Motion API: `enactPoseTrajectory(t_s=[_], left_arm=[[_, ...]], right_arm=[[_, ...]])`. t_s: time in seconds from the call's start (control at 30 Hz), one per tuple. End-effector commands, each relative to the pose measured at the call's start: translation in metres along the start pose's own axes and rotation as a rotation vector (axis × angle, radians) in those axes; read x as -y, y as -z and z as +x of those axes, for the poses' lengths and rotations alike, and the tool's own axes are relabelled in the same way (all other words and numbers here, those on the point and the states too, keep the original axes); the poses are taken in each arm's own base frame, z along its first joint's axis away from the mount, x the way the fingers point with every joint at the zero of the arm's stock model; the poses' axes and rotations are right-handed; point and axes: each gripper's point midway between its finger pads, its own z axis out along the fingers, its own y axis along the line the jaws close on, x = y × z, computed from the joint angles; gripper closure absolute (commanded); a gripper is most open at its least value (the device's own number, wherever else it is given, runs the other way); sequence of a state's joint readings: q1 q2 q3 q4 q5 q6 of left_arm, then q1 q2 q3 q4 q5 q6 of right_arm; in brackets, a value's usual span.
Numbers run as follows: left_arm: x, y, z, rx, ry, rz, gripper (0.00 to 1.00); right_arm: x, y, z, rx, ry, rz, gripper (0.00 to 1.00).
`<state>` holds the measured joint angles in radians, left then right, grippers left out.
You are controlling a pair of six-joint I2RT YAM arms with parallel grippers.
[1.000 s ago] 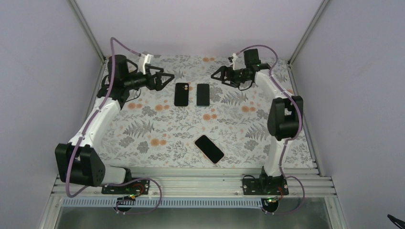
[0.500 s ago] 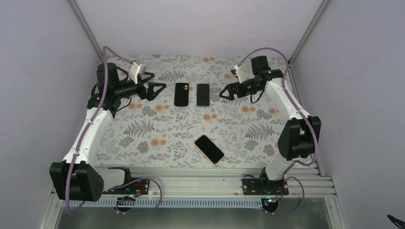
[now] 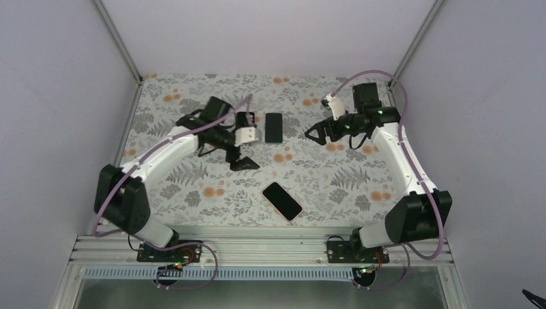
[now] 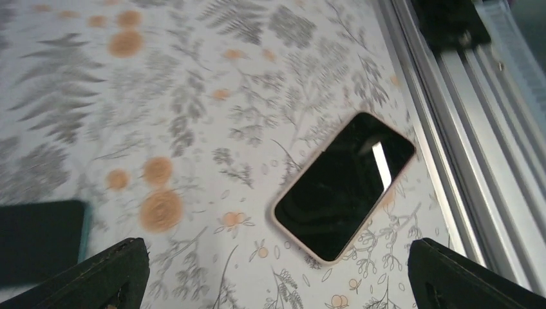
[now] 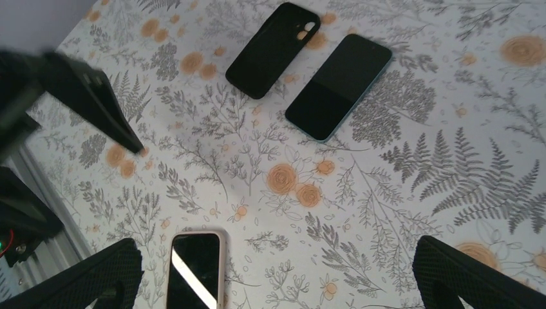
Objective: Take the phone out of the phone case
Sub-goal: Pick up the phone at the center of the board.
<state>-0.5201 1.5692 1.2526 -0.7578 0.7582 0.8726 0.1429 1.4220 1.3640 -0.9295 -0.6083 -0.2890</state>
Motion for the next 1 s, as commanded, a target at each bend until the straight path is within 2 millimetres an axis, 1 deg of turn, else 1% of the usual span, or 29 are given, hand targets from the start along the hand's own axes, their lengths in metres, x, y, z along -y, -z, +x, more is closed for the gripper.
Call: enactPoseTrajectory(t_s=[0.0, 0.07, 0.13, 0.3, 0.47, 0.63, 0.77, 0.97], left_arm=[[0.024, -0.035, 0.015, -0.115, -0.268, 0.12, 0.0], [0.035, -0.055, 0.023, -0.169, -0.342, 0.152, 0.0], [0.042, -0.071, 0.029, -0.214, -0.392, 0.181, 0.0], [0.05, -0.096, 0.034, -0.243, -0.439, 0.251, 0.0], [0.06, -0.12, 0.048, -0.315, -0.485, 0.308, 0.0], [0.061, -0.136, 0.06, -0.391, -0.532, 0.322, 0.0], [0.061, -0.145, 0.061, -0.414, -0.555, 0.328, 0.0], [0.07, -0.16, 0.066, -0.455, -0.573, 0.361, 0.0]], right_arm=[[0.006, 0.009, -0.005, 0.047, -0.024, 0.023, 0.01], [0.007, 0.013, -0.005, 0.056, -0.03, 0.032, 0.01], [0.011, 0.017, -0.005, 0.064, -0.037, 0.052, 0.01], [0.012, 0.024, -0.007, 0.094, -0.056, 0.032, 0.01], [0.015, 0.027, -0.003, 0.108, -0.081, 0.012, 0.01], [0.02, 0.031, 0.0, 0.126, -0.101, 0.01, 0.01], [0.021, 0.036, 0.0, 0.147, -0.114, -0.001, 0.01], [0.026, 0.04, 0.003, 0.166, -0.137, -0.018, 0.01]])
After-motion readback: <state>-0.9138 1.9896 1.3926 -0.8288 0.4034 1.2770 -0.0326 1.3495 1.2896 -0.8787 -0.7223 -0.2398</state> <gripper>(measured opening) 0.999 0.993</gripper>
